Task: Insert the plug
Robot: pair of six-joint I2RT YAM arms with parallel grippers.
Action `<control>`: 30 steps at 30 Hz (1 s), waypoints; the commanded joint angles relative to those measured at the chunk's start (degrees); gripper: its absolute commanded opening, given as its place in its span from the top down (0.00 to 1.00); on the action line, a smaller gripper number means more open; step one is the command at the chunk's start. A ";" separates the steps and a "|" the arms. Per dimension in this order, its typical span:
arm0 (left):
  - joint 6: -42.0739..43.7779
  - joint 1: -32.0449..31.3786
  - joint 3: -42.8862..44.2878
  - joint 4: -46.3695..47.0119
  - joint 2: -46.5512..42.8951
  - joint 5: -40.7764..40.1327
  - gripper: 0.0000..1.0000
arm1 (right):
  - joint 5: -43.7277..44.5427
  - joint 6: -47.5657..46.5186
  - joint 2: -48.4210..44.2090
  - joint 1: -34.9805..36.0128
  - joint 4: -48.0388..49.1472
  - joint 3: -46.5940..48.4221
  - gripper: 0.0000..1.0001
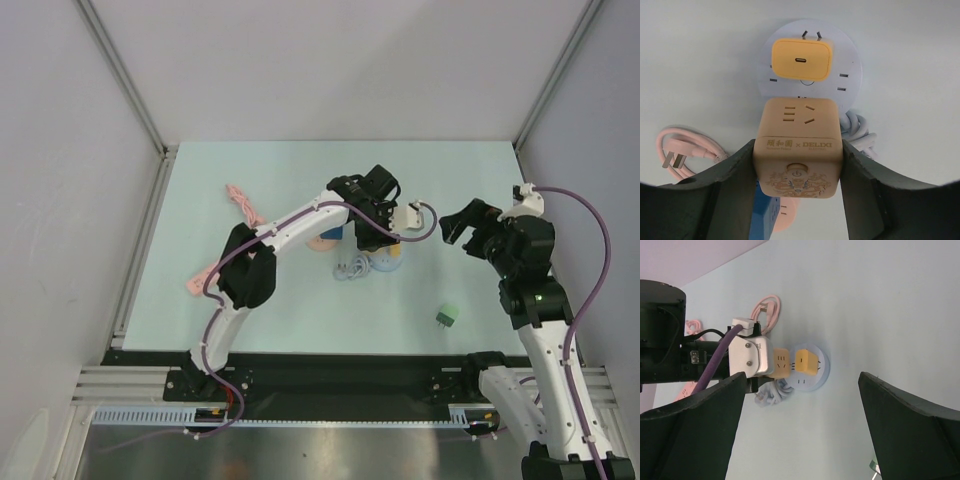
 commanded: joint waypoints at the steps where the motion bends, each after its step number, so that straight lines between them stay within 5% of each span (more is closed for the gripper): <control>1: 2.88 0.00 4.50 -1.89 1.06 1.37 1.00 | 0.88 -0.43 -0.63 -0.49 -0.74 3.52 0.00; 30: 5.26 0.00 7.40 -8.40 2.64 -0.56 1.00 | 0.54 0.01 -0.54 -2.69 -2.15 7.83 0.00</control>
